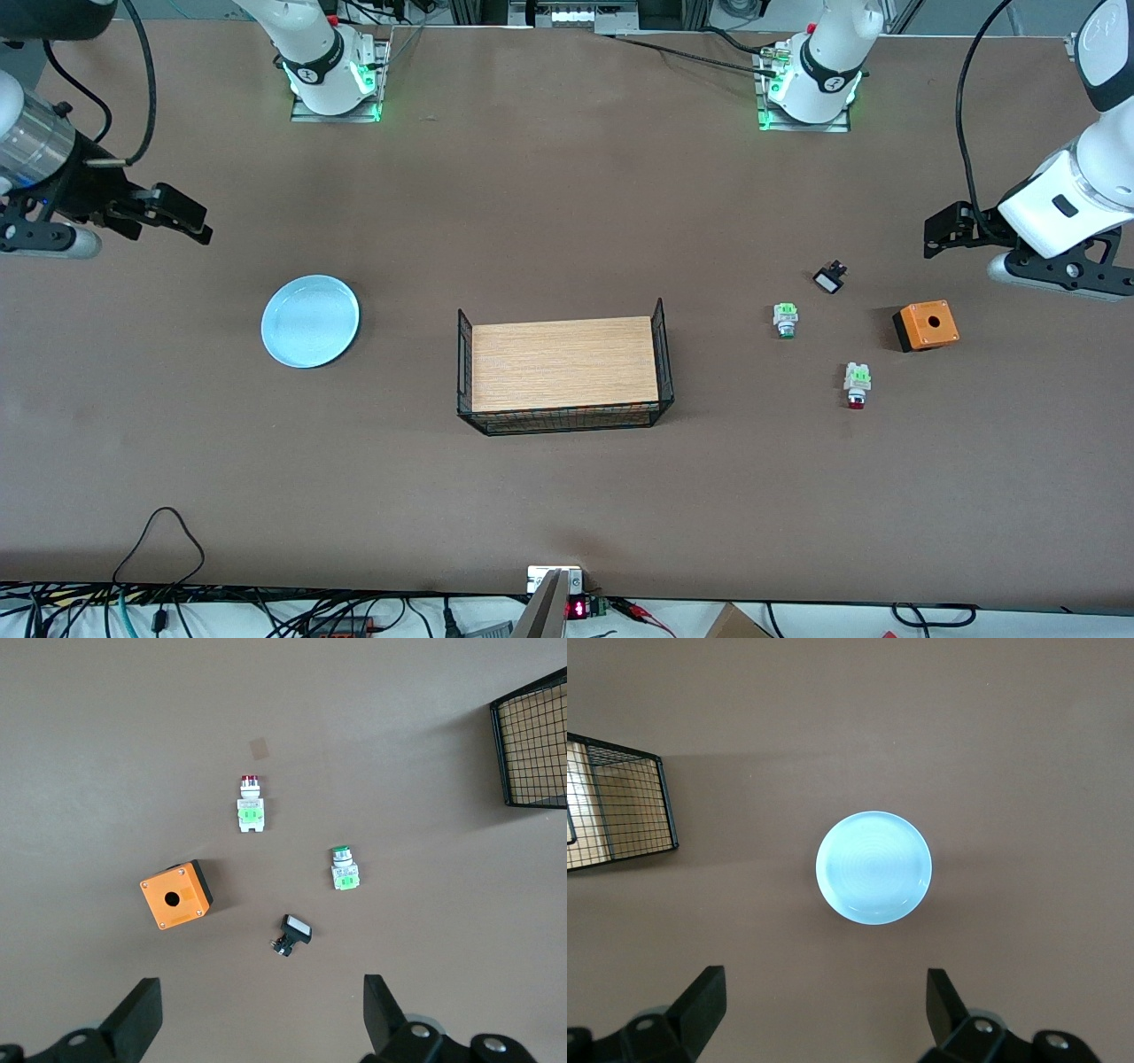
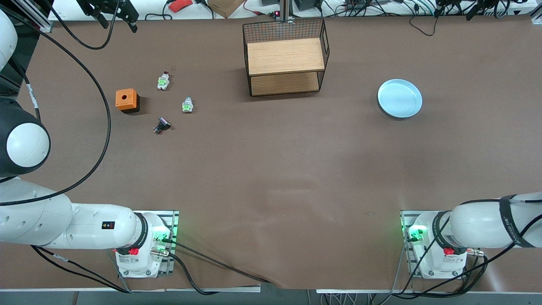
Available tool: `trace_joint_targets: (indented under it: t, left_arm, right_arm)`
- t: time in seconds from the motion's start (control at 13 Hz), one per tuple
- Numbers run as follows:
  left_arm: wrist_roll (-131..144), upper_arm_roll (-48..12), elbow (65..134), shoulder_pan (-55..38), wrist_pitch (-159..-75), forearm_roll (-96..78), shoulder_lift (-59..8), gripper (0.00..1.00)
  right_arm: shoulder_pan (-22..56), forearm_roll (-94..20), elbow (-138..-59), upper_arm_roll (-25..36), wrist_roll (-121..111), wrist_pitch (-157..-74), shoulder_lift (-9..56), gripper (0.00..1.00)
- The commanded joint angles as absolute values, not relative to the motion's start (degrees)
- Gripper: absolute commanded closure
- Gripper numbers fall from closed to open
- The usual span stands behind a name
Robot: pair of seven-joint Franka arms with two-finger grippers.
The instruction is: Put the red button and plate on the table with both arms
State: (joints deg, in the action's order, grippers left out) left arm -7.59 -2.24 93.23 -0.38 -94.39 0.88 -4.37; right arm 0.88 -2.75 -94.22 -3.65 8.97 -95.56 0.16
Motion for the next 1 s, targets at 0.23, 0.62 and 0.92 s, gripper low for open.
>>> trace_joint_targets:
  t: [0.23,0.62,0.92]
  left_arm:
    - [-8.3,-2.0,93.3,-0.6,-94.6,1.6,-4.2,0.0]
    - [-8.2,-2.3,93.0,-1.1,-93.9,1.7,-4.0,0.0]
    - [-8.1,-2.5,92.5,-1.3,-93.9,1.7,-4.1,0.0]
  right_arm:
    - [-0.1,-1.2,-94.7,-5.2,9.0,-92.6,-3.3,0.0]
    - [-0.2,0.5,-94.7,-4.9,6.0,-92.2,-4.1,0.0]
    - [-0.4,0.1,-94.3,-4.5,6.2,-91.8,-4.4,0.0]
